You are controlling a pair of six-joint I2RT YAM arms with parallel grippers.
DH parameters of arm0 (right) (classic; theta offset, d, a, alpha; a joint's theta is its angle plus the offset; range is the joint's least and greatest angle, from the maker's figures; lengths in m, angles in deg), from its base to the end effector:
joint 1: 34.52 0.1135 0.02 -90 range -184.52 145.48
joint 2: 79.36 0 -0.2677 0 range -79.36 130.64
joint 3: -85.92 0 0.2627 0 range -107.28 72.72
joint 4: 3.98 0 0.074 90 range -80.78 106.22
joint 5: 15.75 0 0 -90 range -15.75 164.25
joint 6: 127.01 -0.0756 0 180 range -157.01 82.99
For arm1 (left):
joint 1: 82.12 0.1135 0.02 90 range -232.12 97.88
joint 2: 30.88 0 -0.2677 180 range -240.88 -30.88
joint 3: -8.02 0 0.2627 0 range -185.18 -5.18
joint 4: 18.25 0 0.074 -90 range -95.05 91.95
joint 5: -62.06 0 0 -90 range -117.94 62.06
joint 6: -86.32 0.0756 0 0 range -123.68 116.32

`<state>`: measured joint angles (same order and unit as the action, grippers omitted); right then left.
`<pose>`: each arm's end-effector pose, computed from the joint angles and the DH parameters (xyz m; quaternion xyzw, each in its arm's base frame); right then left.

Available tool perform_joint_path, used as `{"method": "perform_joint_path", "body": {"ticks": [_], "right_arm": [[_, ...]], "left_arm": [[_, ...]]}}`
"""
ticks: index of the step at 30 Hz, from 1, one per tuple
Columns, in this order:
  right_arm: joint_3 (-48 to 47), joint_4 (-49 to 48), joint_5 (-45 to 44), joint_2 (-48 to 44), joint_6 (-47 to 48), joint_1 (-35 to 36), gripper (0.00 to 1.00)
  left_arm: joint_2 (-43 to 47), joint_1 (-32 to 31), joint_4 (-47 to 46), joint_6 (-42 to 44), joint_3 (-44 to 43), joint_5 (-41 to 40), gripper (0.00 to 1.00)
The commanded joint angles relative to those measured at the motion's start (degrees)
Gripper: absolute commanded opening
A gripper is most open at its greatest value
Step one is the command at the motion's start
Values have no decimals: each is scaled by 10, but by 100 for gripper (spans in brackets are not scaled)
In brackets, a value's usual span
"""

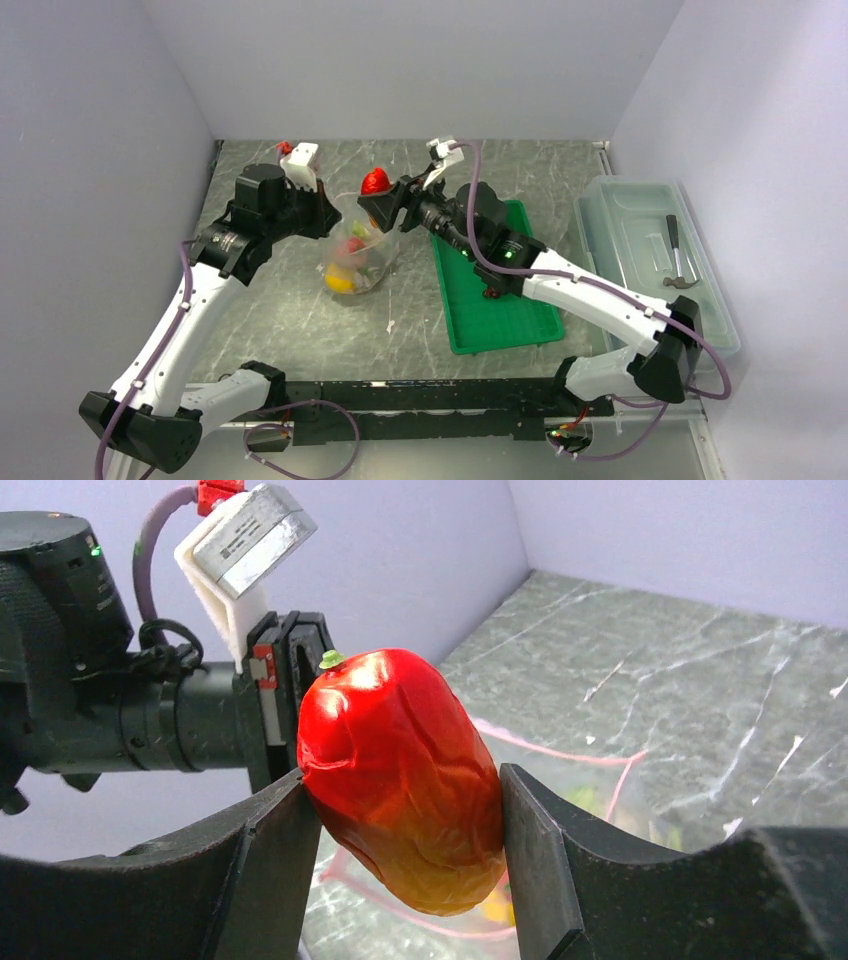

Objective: Place the food in the zip-top bag and seal the zipper
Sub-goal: Place the fake fruit in the zipper food storage bag.

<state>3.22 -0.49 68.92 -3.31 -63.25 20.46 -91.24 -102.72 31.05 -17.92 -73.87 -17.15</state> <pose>0.2155 0.2953 0.4120 -0.1377 0.6735 0.4480 0.5716 0.2414 -0.1058 0.3735 0.0958 0.8483 -0.2308 0.4668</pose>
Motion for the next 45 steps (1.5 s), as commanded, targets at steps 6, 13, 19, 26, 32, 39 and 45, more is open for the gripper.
{"method": "perform_joint_path", "body": {"ticks": [6, 13, 19, 26, 32, 39, 45], "right_arm": [[-6, -104, -5, 61, 52, 1, 30], [29, -141, -10, 79, 67, 1, 35], [41, -136, -16, 81, 74, 1, 47], [52, -124, -19, 73, 78, 1, 67], [58, -124, -22, 65, 80, 1, 80], [59, -123, -14, 60, 78, 1, 86], [60, -111, -17, 40, 80, 1, 87]], "left_arm": [[7, -1, -31, 9, 3, 26, 0], [7, -1, -29, 8, 2, 24, 0], [9, -1, -30, 9, 2, 21, 0], [6, -1, -29, 8, 3, 22, 0], [6, 0, -28, 8, 3, 20, 0], [6, -1, -29, 10, 2, 20, 0], [7, -1, -28, 9, 3, 18, 0]]}}
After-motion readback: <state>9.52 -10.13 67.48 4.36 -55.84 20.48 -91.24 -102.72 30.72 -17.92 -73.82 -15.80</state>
